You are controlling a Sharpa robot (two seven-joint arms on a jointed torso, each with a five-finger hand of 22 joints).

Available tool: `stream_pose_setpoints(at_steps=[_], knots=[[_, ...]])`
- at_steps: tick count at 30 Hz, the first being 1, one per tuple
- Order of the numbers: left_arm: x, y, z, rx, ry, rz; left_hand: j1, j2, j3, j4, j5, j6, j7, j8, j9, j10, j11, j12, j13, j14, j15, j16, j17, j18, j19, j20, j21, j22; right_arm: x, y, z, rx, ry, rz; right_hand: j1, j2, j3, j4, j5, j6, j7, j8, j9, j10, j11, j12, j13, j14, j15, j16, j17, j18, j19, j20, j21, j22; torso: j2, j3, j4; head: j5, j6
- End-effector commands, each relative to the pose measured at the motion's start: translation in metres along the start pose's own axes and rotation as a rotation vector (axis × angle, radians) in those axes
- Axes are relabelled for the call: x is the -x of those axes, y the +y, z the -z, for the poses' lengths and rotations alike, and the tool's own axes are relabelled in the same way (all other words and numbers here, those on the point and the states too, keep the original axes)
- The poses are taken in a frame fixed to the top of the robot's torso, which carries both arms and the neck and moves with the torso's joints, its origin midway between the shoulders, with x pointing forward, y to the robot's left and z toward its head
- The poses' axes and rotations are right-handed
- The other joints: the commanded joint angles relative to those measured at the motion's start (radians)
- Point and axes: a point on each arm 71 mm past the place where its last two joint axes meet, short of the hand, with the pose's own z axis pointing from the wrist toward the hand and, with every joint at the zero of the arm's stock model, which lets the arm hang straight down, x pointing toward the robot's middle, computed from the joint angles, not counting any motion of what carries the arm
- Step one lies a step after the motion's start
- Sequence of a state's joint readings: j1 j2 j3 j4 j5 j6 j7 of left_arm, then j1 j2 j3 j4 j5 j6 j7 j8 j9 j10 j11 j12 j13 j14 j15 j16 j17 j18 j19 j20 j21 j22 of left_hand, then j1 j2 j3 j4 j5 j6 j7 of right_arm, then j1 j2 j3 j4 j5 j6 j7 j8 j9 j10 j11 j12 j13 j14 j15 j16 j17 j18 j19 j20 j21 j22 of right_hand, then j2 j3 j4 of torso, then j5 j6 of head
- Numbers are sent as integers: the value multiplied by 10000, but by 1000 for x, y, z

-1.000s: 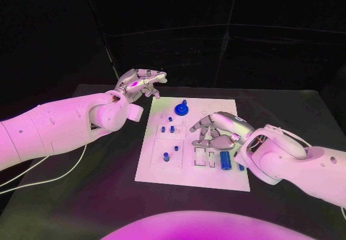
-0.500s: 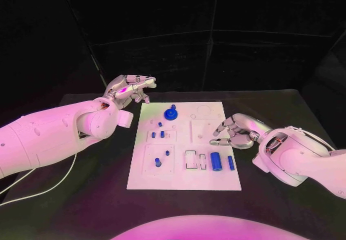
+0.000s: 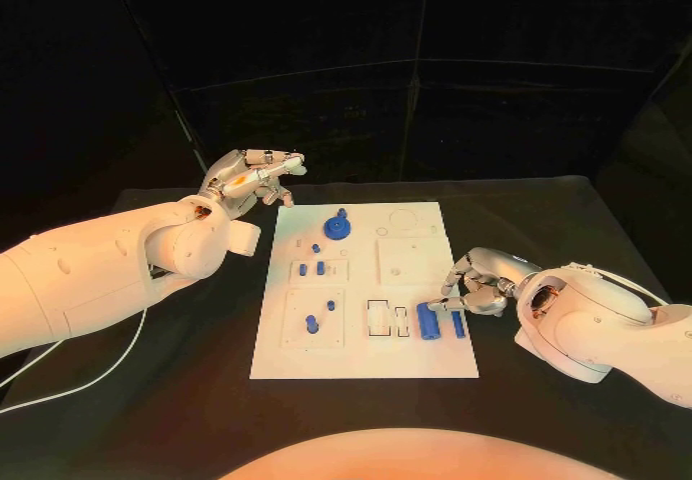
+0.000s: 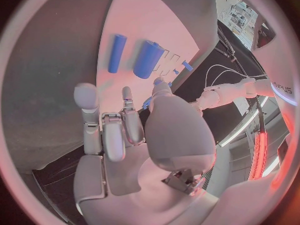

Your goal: Assemble the parts on the task board

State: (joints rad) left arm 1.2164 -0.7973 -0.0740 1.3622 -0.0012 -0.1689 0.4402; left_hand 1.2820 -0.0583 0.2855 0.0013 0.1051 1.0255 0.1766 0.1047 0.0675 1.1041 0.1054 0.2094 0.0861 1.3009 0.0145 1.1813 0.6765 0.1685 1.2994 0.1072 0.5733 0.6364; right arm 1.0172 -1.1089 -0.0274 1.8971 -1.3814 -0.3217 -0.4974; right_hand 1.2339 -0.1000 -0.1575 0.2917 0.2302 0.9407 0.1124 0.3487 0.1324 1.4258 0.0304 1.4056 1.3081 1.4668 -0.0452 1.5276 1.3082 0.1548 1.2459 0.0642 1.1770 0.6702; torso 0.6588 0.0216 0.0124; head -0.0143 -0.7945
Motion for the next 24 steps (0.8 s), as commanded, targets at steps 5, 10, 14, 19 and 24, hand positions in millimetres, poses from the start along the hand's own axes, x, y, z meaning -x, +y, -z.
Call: stream_pose_setpoints(at_steps=[5, 10, 14, 19, 24], knots=[[0, -2, 0, -140, 93, 66, 52, -5, -13, -13, 16, 3, -48, 75, 10, -38, -45, 64, -6, -53, 2, 52, 15, 137, 20, 48, -65, -10, -10, 0, -1, -431, 557, 624, -188, -4, -118, 16, 124, 59, -60, 209, 80, 58, -36, 17, 72, 795, 15, 32, 1362, -94, 38, -11, 61, 34, 13, 5, 14, -49, -66], [-1, -1, 0, -118, 105, 65, 52, -5, -13, -13, 16, 3, -48, 75, 10, -38, -45, 64, -6, -53, 2, 52, 15, 137, 20, 48, -65, -10, -16, 2, -3, -402, 842, 688, -299, 14, -154, 14, 168, 197, -132, 441, 195, 58, -95, 8, 96, 791, -29, 28, 1357, -89, 17, -42, 53, 23, 23, 13, 12, -37, -86], [-1, 0, 0, -68, 110, 61, 52, -5, -13, -13, 16, 3, -48, 75, 10, -38, -45, 64, -6, -53, 2, 52, 15, 137, 20, 48, -65, -10, -21, 7, -4, -299, 994, 635, -327, 8, -164, 14, 175, 248, -167, 548, 256, 80, -125, 26, 142, 792, -52, 30, 1368, -91, 18, -62, 59, 39, 20, 14, 6, -78, -93], [-1, 1, 0, -10, 117, 55, 52, -5, -13, -13, 16, 3, -48, 75, 10, -38, -45, 64, -6, -53, 2, 52, 15, 137, 20, 48, -65, -10, -25, 10, -4, -215, 1100, 598, -329, 20, -160, 10, 180, 284, -193, 626, 302, 104, -147, 48, 188, 795, -71, 34, 1382, -93, 22, -77, 67, 56, 25, 18, 17, -98, -98], [-1, 2, 0, 28, 126, 50, 52, -4, -17, -9, 16, 9, -51, 81, 11, -34, -48, 74, -6, -54, 0, 53, 11, 137, 22, 47, -65, -11, -28, 12, -5, -165, 1306, 675, -284, 56, -138, -3, 189, 317, -221, 711, 355, 128, -173, 68, 232, 798, -92, 39, 1400, -98, 30, -96, 81, 87, 28, 6, 22, -116, -107]])
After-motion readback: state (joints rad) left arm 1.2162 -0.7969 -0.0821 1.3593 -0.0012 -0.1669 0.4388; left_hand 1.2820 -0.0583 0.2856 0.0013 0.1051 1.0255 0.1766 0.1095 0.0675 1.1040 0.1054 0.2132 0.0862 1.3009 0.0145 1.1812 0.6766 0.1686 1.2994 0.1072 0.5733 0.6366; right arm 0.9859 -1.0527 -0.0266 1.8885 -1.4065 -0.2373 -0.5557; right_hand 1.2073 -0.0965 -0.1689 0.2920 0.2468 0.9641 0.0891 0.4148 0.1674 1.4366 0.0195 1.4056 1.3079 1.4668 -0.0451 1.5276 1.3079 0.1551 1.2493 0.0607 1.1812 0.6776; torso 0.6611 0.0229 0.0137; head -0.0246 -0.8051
